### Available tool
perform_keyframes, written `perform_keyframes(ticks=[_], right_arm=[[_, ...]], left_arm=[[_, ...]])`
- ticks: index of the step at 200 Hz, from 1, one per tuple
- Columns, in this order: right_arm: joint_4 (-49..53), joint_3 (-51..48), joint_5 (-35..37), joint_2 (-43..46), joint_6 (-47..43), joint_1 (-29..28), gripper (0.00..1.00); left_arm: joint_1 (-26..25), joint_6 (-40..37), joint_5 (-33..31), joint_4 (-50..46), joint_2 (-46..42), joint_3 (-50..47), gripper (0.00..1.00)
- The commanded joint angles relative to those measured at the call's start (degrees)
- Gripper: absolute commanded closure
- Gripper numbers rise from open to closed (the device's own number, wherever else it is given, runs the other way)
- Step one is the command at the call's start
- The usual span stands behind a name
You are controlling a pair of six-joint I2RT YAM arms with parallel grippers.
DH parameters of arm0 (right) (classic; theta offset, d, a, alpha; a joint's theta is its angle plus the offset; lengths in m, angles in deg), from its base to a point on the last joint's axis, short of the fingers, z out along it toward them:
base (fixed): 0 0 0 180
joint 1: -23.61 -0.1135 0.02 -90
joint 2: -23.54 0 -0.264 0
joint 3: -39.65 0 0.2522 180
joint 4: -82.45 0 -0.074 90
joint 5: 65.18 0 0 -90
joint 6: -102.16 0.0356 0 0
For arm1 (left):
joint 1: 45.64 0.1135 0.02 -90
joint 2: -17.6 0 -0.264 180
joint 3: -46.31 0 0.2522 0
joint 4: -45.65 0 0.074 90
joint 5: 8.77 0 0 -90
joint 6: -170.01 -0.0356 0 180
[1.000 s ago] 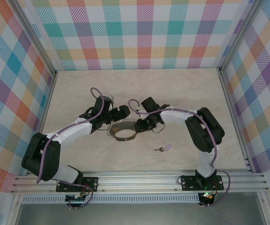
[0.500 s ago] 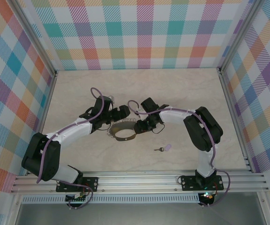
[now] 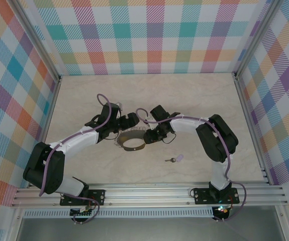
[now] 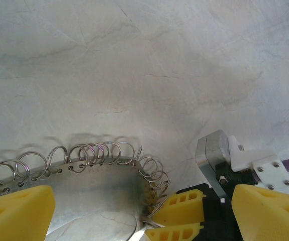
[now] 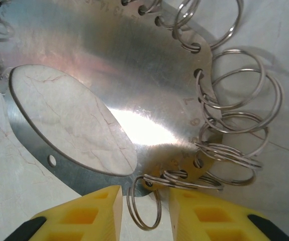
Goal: Put the keys on the keyring
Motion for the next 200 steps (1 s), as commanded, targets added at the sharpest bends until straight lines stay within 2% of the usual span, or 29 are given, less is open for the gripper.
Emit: perform_keyframes(ticks=[1,92,200], right_arm=[[0.6,-0.9,1.1,1.1,-0.7,-0.4,0.70],[0.5,-1.1,1.0,1.8,-0.6,-0.3,0.81],[0.7,-1.3,1.0,3.1,-0.2,-0.4,0.79]], left_arm=[[0.3,0.8,0.7,1.0,-0.7,-0.4,0.09],[0.3,0.8,0.6,0.9,-0.9,-0.8,0.09],[0.3,0.8,0.8,0.9,-1.1,-0.7,0.08]])
